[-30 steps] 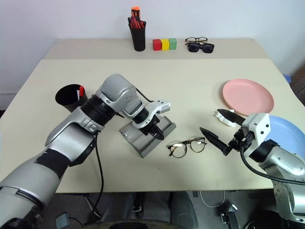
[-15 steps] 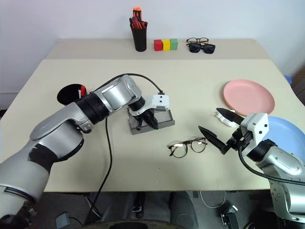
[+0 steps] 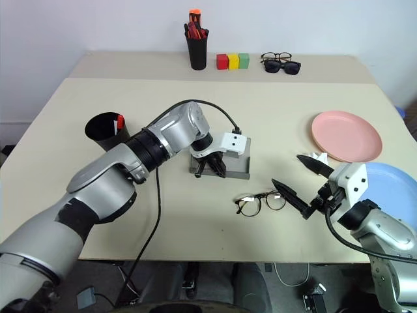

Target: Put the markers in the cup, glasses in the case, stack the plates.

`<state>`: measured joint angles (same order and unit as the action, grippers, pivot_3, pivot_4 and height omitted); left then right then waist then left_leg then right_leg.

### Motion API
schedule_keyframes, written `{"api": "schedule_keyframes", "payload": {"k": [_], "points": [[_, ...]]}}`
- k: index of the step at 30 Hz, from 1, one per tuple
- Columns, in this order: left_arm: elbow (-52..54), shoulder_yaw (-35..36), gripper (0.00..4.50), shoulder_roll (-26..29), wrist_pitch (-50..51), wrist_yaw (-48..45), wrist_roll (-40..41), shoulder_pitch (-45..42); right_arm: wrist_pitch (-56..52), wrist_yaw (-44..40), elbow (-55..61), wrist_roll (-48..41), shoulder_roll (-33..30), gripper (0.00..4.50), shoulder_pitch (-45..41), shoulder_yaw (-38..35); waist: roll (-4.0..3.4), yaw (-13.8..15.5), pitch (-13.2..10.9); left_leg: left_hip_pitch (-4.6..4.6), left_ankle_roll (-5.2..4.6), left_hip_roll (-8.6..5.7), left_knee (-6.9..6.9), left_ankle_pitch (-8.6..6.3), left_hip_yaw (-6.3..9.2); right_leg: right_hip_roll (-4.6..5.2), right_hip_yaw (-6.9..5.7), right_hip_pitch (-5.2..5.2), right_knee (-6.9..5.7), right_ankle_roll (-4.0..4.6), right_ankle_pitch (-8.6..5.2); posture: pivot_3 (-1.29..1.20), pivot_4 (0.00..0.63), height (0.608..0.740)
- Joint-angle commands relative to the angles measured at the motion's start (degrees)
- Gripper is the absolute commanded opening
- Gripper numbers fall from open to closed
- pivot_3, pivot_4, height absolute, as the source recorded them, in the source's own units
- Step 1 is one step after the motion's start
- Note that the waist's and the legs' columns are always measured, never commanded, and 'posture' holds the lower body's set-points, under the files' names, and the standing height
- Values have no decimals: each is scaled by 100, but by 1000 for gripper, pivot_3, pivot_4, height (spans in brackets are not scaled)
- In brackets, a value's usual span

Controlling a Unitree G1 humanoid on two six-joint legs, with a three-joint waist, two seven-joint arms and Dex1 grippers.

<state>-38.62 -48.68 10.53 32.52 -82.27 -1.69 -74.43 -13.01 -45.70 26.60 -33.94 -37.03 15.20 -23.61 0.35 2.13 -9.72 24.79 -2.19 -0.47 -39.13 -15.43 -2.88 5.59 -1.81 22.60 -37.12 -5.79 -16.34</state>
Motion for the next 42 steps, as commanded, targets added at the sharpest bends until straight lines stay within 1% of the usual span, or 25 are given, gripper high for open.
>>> {"api": "schedule_keyframes", "payload": {"k": [1,6,10,13,14,17,18,21,23,26,27,29,30,31,33,35,36,39,40,42], "points": [[560,257,48,-12,534,-86,-57,-9,95,-5,169,-71,-35,4500,-33,-233,-1,-2,0,4,0,0,0,0,0,-1,0,5,-2,-1,0,0,150,740],[631,447,48,-161,1193,73,-42,-59,81,-12,94,-53,-65,4500,-195,-155,-1,1,0,4,0,0,-2,0,-1,-6,0,5,-3,-1,0,0,150,740],[644,522,48,-211,1481,106,-29,-62,67,-45,55,-30,-63,4500,-267,-123,-1,3,-1,5,0,-1,-3,0,-1,-8,-2,5,-3,-2,0,0,150,740],[709,533,868,-215,1666,85,19,-45,51,-94,35,-35,-83,4500,-273,-128,-1,0,0,5,0,-1,-3,0,-1,-10,-2,5,-4,-2,0,0,150,740],[740,540,1300,-216,1734,91,27,-34,51,-126,17,-22,-102,4500,-265,-126,-1,0,0,5,0,-1,-2,0,-1,-10,-2,5,-4,-2,0,0,150,740],[867,572,2842,-207,1916,130,47,16,76,-245,-36,93,-185,4500,-197,-103,-1,2,0,5,0,-1,-3,0,-1,-10,-2,5,-5,-2,0,0,150,740],[950,601,3267,-174,1973,139,67,41,68,-275,-49,140,-220,4500,-177,-89,-1,3,0,5,0,-1,-3,0,-1,-10,-1,5,-5,-2,0,0,150,740],[1418,801,3267,92,1981,258,116,167,55,-329,-78,229,-314,4500,-162,-102,-2,-5,0,5,0,-1,-3,0,-1,-9,-1,5,-5,-2,0,0,150,740],[1966,1157,3267,383,1868,443,218,366,106,-362,-72,305,-395,4500,-154,-174,-6,-28,-1,5,0,1,-3,0,0,-9,0,7,-7,-2,0,0,150,740],[2905,1996,3267,816,1261,1004,379,981,-228,-411,36,505,-784,4500,-18,-195,-19,-65,0,5,1,5,-2,1,1,1,2,10,-10,-2,0,0,150,740],[3167,2243,3267,916,940,1199,414,1208,-266,-427,52,594,-906,4500,10,-186,-17,-68,0,4,2,5,-2,1,1,2,2,10,-10,-2,0,0,150,740],[3538,2807,3267,1017,697,1635,546,1589,-128,-606,0,803,-1174,4500,16,-151,-23,-68,3,4,5,7,-3,3,4,3,1,7,-10,-2,0,0,150,740],[3644,3328,3267,906,-283,1794,828,2001,30,-716,-72,1060,-1384,4500,-36,-47,-21,-62,2,4,5,6,-3,3,2,5,2,7,-10,-2,1,0,150,740],[3700,3670,3267,809,-997,1894,1028,2284,151,-799,-140,1242,-1528,4500,-76,24,-31,-59,8,4,6,6,-5,4,4,5,1,5,-9,-2,1,0,150,740],[3640,3796,3267,1137,-2291,1910,823,2808,256,-943,-315,1596,-1873,4500,-300,312,-24,-43,5,-7,6,3,-5,3,1,9,1,-8,-6,-2,1,0,150,740],[3741,3766,3267,1566,-2351,1688,783,3221,355,-1176,-451,1722,-2113,4500,-603,611,-27,-88,7,-17,8,3,-4,4,-2,10,1,-13,-6,-1,1,0,150,740],[3788,3747,3267,1657,-2333,1608,860,3332,395,-1266,-529,1729,-2163,4500,-696,678,-27,-109,6,-28,9,3,-1,5,-4,8,2,-20,-6,-1,1,0,150,740],[4494,3923,3267,2095,-2112,869,1764,4007,270,-1474,-729,1809,-2291,4500,-1119,1075,-26,-127,5,-29,10,3,1,6,1,8,-2,-27,-6,0,1,0,150,740],[4666,3981,3267,2186,-2256,786,1865,4192,241,-1555,-787,1843,-2329,4500,-1198,1181,-26,-142,4,-29,9,3,-1,5,-1,10,-1,-27,-2,0,1,0,150,740],[4963,4073,3267,2349,-2005,825,2050,4421,188,-1686,-926,1820,-2343,4500,-1332,1336,-23,-129,4,-29,7,2,-1,3,-2,17,-1,-30,1,0,1,0,150,740]]}}
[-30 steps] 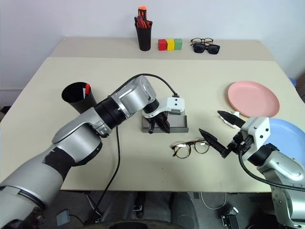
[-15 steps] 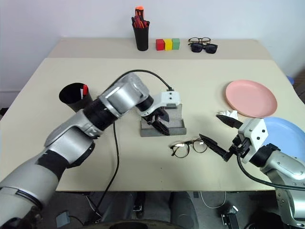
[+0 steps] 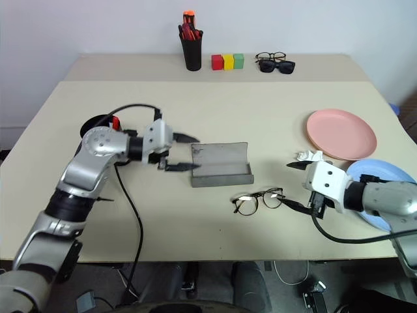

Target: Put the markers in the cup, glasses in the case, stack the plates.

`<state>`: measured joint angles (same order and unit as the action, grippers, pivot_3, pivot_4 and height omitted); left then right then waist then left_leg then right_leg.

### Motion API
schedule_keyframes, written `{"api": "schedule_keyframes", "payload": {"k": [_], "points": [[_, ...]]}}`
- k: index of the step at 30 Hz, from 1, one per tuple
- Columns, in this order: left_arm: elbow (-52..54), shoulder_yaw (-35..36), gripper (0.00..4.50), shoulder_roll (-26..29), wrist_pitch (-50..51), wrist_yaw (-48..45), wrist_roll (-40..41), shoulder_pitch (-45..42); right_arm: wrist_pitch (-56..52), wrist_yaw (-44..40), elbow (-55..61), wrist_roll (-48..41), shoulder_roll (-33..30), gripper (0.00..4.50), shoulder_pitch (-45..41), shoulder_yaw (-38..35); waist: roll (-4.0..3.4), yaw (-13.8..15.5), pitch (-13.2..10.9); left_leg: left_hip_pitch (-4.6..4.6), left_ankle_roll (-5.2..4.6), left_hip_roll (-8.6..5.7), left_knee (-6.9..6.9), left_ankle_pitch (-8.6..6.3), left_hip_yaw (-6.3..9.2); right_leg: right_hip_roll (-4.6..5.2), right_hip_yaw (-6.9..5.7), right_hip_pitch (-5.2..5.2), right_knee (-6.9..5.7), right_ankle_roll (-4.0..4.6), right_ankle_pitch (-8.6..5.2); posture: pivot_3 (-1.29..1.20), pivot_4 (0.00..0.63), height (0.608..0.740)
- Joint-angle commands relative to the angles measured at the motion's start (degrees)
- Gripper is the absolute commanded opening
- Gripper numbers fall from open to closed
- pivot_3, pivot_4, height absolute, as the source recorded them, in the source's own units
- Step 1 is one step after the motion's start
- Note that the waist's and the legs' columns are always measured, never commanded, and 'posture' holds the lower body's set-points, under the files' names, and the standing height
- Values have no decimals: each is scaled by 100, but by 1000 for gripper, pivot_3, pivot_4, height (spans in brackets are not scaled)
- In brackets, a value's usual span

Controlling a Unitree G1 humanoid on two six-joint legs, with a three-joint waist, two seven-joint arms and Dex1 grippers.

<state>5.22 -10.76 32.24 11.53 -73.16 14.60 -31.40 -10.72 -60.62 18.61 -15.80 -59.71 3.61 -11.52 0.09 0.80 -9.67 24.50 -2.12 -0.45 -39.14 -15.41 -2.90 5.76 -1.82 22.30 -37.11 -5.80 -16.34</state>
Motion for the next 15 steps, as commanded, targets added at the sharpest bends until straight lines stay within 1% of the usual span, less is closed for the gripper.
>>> {"api": "schedule_keyframes", "payload": {"k": [1,5,9,15], "points": [[764,350,3267,284,300,-72,560,237,-151,-254,-202,-47,-61,4500,-274,224,3,1,-1,0,0,0,-1,0,2,0,-1,-1,0,0,0,0,150,740],[1397,413,3267,760,772,-104,857,704,-201,-465,-546,11,-37,4500,-550,524,-2,-21,1,-2,0,0,0,0,0,2,0,-1,0,0,0,0,150,740],[1766,455,3267,1073,826,-37,901,1172,-324,-552,-666,17,95,4500,-804,837,-5,-18,1,-5,1,1,3,0,0,2,0,0,-2,1,-1,0,150,740],[1933,436,3267,1227,690,243,784,1638,-389,-815,-652,-27,438,4500,-1313,1372,-4,-6,1,-5,1,-1,3,-1,0,6,0,0,-1,2,-1,0,150,740]]}}
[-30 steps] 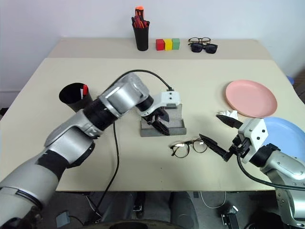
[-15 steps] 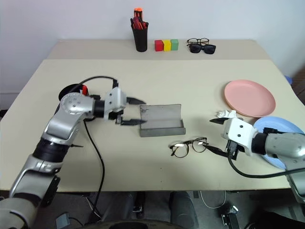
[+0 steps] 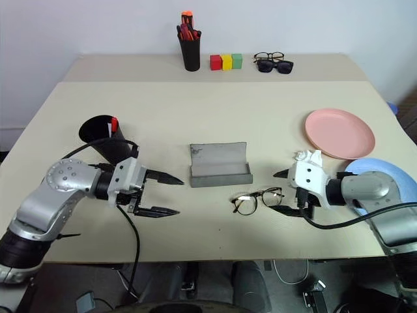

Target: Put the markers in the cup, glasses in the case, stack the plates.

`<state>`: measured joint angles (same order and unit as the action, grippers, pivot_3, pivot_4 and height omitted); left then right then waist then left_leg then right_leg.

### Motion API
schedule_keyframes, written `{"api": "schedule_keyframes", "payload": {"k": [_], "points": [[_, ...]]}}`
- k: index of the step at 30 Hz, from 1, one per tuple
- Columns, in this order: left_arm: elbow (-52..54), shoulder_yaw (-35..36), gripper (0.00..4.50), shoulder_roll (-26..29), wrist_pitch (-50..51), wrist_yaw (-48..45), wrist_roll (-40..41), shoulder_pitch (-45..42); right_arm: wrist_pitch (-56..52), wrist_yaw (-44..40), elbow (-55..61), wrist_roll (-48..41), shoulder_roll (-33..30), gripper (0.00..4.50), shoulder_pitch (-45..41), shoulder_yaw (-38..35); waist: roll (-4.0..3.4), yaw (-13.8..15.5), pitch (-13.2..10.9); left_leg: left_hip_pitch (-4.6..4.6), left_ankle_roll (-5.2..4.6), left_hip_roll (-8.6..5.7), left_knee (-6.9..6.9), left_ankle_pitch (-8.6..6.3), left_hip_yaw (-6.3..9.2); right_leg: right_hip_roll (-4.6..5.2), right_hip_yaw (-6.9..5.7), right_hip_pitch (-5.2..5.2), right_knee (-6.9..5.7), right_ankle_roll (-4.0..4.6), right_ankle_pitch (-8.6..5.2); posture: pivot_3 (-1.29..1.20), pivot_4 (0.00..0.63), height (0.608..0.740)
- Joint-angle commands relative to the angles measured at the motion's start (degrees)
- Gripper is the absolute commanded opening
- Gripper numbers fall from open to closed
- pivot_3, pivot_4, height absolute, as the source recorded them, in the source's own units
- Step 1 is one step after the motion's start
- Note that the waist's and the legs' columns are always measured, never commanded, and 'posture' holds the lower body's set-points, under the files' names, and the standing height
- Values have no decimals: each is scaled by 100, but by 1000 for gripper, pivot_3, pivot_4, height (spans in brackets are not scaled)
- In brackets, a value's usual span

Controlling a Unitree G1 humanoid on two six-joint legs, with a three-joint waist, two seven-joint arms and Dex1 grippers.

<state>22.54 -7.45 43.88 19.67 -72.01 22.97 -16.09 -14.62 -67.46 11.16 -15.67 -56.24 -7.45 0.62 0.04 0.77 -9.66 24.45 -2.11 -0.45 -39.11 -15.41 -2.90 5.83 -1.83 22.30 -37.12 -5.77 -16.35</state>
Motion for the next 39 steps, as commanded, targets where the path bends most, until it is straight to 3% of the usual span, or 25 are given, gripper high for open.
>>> {"api": "schedule_keyframes", "payload": {"k": [1,26,29,36,39], "points": [[211,101,3267,76,-141,153,-61,178,22,-179,58,-3,131,4500,-282,267,0,-9,0,0,0,-1,0,0,0,1,0,0,1,0,0,0,150,740],[223,61,3267,42,-607,839,-348,643,758,-755,-817,571,251,4500,-897,734,-3,-22,-2,0,5,-1,13,-3,-1,9,1,11,2,5,-2,0,150,740],[229,43,3313,36,-613,865,-358,660,762,-740,-790,578,288,3611,-906,747,-4,-21,-2,0,5,-1,14,-3,-2,10,1,11,2,7,-3,0,150,740],[187,-15,3313,4,-650,900,-406,618,760,-729,-764,590,311,88,-887,764,-4,-21,-1,0,6,-1,15,-3,-1,11,1,11,3,16,-7,0,150,740],[199,-36,3313,-11,-644,920,-417,608,764,-725,-775,595,324,30,-884,776,-4,-23,-2,-1,6,-1,15,-4,-1,11,0,10,4,16,-7,0,150,740]]}}
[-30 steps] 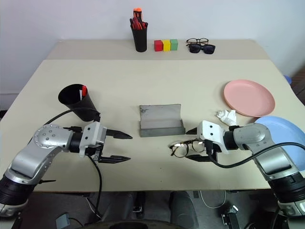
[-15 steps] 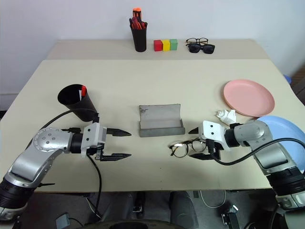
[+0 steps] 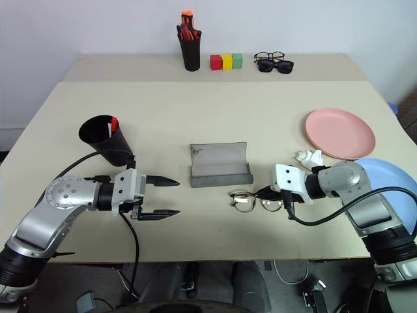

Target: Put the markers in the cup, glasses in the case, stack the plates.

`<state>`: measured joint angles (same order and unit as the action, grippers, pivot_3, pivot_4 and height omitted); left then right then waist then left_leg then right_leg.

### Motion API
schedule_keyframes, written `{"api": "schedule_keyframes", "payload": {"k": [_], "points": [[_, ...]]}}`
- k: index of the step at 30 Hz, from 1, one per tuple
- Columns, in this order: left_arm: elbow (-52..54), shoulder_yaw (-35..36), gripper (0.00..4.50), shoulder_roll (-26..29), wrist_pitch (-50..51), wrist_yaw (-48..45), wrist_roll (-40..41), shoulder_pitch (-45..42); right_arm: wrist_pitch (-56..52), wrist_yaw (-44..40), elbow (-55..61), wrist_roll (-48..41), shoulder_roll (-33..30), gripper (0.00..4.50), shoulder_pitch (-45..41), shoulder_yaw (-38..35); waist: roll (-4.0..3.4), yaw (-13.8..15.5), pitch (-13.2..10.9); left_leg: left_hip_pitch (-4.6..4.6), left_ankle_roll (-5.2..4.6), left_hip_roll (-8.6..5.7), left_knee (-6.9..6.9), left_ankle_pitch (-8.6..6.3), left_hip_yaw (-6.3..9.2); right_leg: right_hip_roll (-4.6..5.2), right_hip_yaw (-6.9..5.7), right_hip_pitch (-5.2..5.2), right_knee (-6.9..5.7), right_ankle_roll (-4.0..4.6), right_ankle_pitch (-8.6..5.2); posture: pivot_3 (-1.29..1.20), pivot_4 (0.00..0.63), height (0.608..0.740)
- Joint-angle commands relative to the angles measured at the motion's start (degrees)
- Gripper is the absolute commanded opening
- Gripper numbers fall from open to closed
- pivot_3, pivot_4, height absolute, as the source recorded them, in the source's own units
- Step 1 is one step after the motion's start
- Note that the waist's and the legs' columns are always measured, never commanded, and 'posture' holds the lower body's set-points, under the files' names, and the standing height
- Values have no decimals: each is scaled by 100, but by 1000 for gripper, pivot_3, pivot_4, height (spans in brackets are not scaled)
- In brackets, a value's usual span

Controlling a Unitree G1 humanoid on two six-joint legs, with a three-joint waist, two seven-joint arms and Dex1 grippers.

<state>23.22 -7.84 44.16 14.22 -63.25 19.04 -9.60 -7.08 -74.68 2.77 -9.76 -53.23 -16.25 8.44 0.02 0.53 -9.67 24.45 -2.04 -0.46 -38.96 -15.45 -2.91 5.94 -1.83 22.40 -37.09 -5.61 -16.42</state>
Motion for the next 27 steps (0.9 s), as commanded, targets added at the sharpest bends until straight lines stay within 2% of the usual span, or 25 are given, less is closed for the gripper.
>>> {"api": "schedule_keyframes", "payload": {"k": [1,9,13,19,21,24,27], "points": [[133,0,3313,-45,-98,49,-30,-42,10,2,66,6,28,30,1,-3,-2,2,-1,0,0,0,0,0,-1,1,0,1,0,0,0,0,150,740],[154,-40,3313,-109,-52,131,-59,-47,-6,5,112,-6,-12,30,12,-49,-2,1,-1,0,0,0,1,0,0,1,0,1,1,1,0,0,150,740],[192,-82,3313,-159,-18,190,-82,-39,-482,-190,450,-377,-213,30,2,-261,-3,3,-2,0,0,0,2,0,0,2,0,2,1,1,0,0,150,740],[191,-88,3313,-218,42,297,-82,2,-2281,-296,1258,-1939,-422,30,-918,-981,-25,-30,-15,3,1,0,6,-1,-2,6,1,8,2,1,0,0,150,740],[161,-89,3313,-219,35,324,-116,38,-2427,-168,1140,-1961,-265,30,-1417,-903,-25,-45,-15,1,2,0,14,-1,-1,6,0,9,4,2,0,0,150,740],[174,-16,3313,-191,82,433,-137,155,-1834,295,463,-1379,377,30,-2177,-533,-23,-123,-14,1,4,0,22,0,-2,6,0,12,12,2,0,0,150,740],[231,84,3313,-155,114,569,-161,289,-1231,556,-140,-884,910,30,-2447,-222,-23,-132,-14,2,5,-2,29,1,-6,6,0,16,12,0,1,0,150,740]]}}
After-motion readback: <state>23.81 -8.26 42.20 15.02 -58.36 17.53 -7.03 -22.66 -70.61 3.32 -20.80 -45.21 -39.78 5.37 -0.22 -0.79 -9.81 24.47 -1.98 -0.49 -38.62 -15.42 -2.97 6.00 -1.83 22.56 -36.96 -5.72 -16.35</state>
